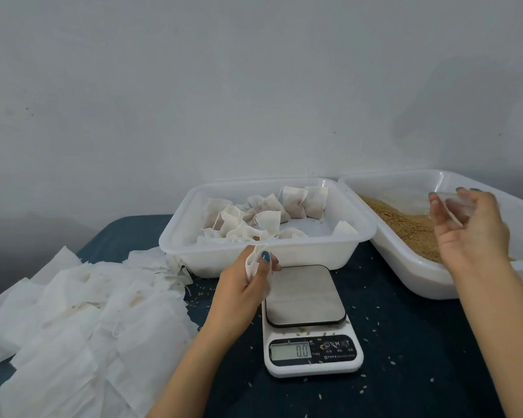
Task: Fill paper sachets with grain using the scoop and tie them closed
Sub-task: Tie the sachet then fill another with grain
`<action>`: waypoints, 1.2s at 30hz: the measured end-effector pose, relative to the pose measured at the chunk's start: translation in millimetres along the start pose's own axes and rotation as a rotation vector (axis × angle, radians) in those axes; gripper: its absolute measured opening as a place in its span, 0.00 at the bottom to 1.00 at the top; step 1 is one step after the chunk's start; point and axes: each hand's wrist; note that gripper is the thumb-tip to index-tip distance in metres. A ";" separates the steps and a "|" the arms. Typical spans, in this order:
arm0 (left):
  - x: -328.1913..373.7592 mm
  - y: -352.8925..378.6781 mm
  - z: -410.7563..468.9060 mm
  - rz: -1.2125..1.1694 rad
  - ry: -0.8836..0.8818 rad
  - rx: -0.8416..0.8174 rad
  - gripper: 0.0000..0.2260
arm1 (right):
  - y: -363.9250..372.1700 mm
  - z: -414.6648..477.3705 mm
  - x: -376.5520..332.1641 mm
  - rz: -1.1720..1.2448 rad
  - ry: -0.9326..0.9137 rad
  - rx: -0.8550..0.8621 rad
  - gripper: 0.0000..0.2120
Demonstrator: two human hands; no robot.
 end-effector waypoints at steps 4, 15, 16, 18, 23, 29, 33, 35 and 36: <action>0.2 -6.9 2.5 0.324 0.085 0.013 0.22 | -8.0 15.4 8.5 -0.298 0.090 -0.079 0.01; 1.6 3.2 8.6 0.176 0.075 0.059 0.09 | -3.7 0.4 3.7 -1.505 -0.111 -0.302 0.25; 1.2 5.5 9.1 0.110 0.056 0.064 0.09 | -4.1 -3.2 3.3 -1.615 -0.143 -0.310 0.26; 1.3 10.2 10.5 -0.031 0.013 0.047 0.12 | -5.7 -10.5 2.5 -1.785 -0.197 -0.322 0.28; -6.6 17.5 10.6 -0.010 -0.047 0.018 0.13 | -1.3 -40.6 12.3 -1.881 -0.560 -0.366 0.23; -16.2 9.2 5.9 0.217 -0.051 0.107 0.07 | 9.1 -62.5 55.3 -1.633 -0.588 -0.555 0.05; -18.6 2.8 4.2 0.260 -0.078 0.179 0.09 | -8.2 -60.0 93.6 -1.603 -0.556 -0.525 0.10; -19.2 -0.7 4.4 0.280 -0.089 0.199 0.09 | -17.8 -56.9 105.6 -1.557 -0.522 -0.491 0.12; -19.3 -2.0 4.5 0.285 -0.094 0.204 0.09 | -21.1 -55.1 109.2 -1.543 -0.508 -0.481 0.13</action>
Point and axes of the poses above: each hand's wrist, its own z-axis towards the middle knuckle, its own y-axis out of the palm, x = y × z, and after that the axes turned 13 degrees about -z, right-handed
